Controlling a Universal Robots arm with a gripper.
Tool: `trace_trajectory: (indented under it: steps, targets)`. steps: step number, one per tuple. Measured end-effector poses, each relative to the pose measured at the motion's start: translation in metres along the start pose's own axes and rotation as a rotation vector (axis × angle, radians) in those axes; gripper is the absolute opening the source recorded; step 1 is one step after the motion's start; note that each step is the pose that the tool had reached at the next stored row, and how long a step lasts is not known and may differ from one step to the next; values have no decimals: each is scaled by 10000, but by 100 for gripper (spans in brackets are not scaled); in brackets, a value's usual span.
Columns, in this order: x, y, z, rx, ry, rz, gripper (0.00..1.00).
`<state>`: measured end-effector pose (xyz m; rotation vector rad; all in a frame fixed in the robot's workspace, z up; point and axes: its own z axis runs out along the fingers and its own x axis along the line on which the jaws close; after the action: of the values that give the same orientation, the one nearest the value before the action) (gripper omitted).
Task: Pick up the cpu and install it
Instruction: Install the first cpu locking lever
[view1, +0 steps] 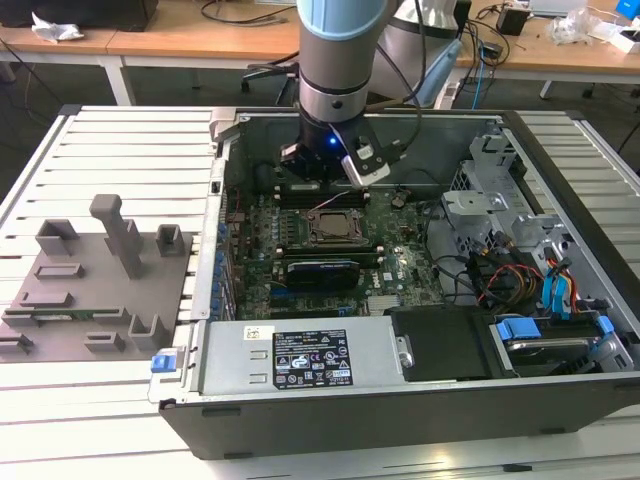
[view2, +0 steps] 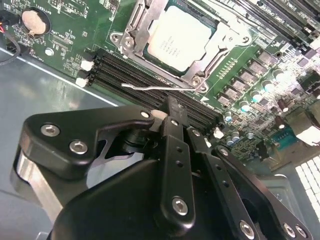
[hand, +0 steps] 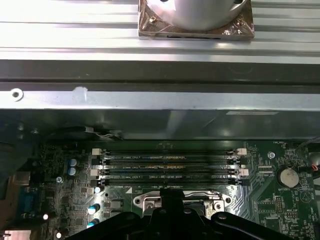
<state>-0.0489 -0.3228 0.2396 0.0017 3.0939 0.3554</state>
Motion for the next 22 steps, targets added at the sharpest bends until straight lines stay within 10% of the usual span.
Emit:
trace_trajectory:
  steps: [7, 14, 22]
  targets:
    - [-157, -8, 68, -1, 0, 1, 11]
    - [-160, -3, 171, 0, -86, -19, 11]
    - [-107, -12, 212, -2, -557, -132, 11]
